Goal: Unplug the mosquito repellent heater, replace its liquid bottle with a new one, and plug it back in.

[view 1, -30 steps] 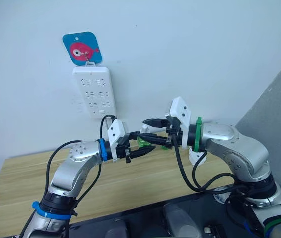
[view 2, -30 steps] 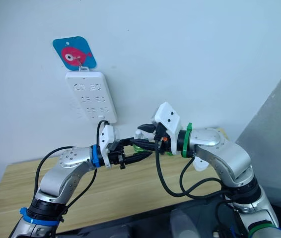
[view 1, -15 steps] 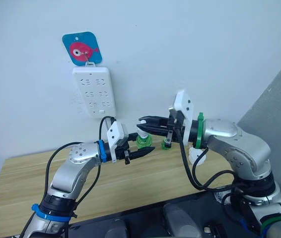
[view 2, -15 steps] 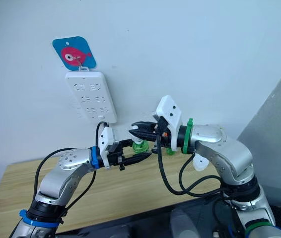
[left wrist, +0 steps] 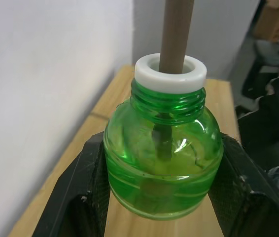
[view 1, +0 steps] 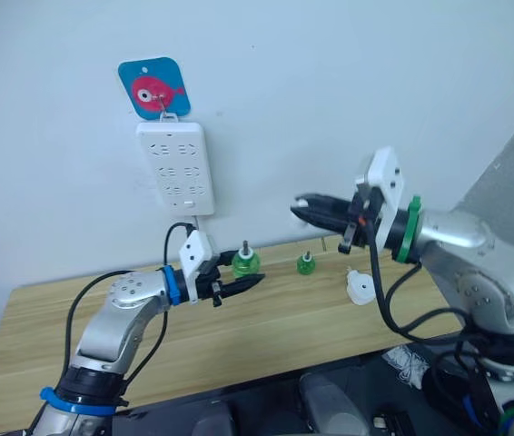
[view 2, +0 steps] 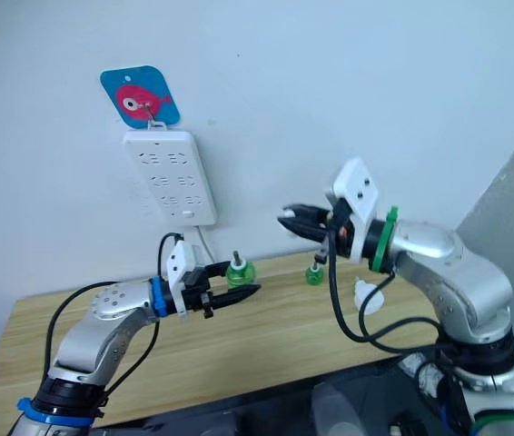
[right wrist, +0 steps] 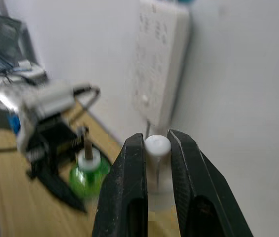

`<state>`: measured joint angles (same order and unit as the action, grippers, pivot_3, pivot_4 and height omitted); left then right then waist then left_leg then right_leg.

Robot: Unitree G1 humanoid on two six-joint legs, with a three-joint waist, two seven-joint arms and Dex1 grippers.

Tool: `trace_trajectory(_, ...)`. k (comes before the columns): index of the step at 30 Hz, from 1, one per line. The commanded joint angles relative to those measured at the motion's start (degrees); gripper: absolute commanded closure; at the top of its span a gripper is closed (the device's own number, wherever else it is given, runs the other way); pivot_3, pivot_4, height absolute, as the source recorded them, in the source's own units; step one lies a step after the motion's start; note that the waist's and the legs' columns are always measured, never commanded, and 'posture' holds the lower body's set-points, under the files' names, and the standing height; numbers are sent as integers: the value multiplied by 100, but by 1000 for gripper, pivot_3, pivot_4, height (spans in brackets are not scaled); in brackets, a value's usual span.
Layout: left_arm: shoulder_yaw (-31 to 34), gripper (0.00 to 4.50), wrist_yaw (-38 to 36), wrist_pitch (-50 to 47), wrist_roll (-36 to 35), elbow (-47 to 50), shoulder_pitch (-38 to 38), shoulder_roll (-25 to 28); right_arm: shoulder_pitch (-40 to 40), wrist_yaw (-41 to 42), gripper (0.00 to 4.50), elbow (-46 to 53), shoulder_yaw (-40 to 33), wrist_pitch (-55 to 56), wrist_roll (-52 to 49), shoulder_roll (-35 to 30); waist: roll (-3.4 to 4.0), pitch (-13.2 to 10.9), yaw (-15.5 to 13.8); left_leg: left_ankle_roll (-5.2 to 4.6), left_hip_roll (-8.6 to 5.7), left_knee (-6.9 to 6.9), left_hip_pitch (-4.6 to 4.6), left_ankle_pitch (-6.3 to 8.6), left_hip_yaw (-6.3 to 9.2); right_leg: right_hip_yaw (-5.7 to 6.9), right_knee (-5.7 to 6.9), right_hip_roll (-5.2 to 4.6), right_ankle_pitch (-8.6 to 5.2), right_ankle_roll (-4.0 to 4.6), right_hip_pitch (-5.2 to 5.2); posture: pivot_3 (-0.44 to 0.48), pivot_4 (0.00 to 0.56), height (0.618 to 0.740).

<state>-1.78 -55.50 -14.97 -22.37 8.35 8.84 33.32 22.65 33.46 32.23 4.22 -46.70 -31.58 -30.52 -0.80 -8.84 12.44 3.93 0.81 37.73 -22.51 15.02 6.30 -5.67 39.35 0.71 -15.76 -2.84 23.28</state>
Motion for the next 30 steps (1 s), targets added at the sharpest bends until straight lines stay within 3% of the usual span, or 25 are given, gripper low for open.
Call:
trace_trajectory(1, 324, 2227, 78, 205, 50, 55, -217, 159, -597, -403, 4202, -289, 421, 1074, 948, 206, 4, -14, -14, 0, 0, 0, 0, 0, -3, -3, -1, 0, -4, -6, 1, -208, 157, 734)
trace_trajectory(6, 533, 2227, 103, 124, -7, 320, -611, 326, -1011, -1206, 4202, -1585, 976, 2504, 2370, 712, 7, -87, -54, -1, 3, 2, 11, 0, -15, -14, -1, 3, -6, -10, -2, -167, 210, 734)
trace_trajectory(16, 694, 2227, 244, -293, -218, 1137, -1196, 479, -907, -2151, 4202, -4012, 418, 3531, 2858, 1780, 4, -511, -379, 0, 9, 4, 7, 0, -15, -16, -3, 4, 10, 17, -2, -120, 278, 734)
trace_trajectory(21, 710, 2227, 291, -431, -267, 1297, -1221, 527, -795, -2284, 4202, -4676, 215, 3705, 2900, 1933, 8, -588, -452, 0, 8, 6, 7, 0, -16, -16, -2, 3, 10, 17, 0, -106, 273, 734)
trace_trajectory(28, 706, 2227, 255, -463, -272, 1338, -1138, 577, -828, -2331, 4202, -4773, -15, 3873, 2848, 2109, 9, -603, -455, 1, 10, 6, 7, 0, -15, -16, -1, 4, 9, 15, 0, -102, 267, 734)
trace_trajectory(30, 714, 2227, 246, -460, -282, 1320, -1124, 591, -868, -2321, 3478, -4678, -34, 3873, 2841, 2114, 9, -605, -454, 1, 9, 6, 7, 0, -16, -16, -3, 4, 8, 13, 0, -105, 262, 734)
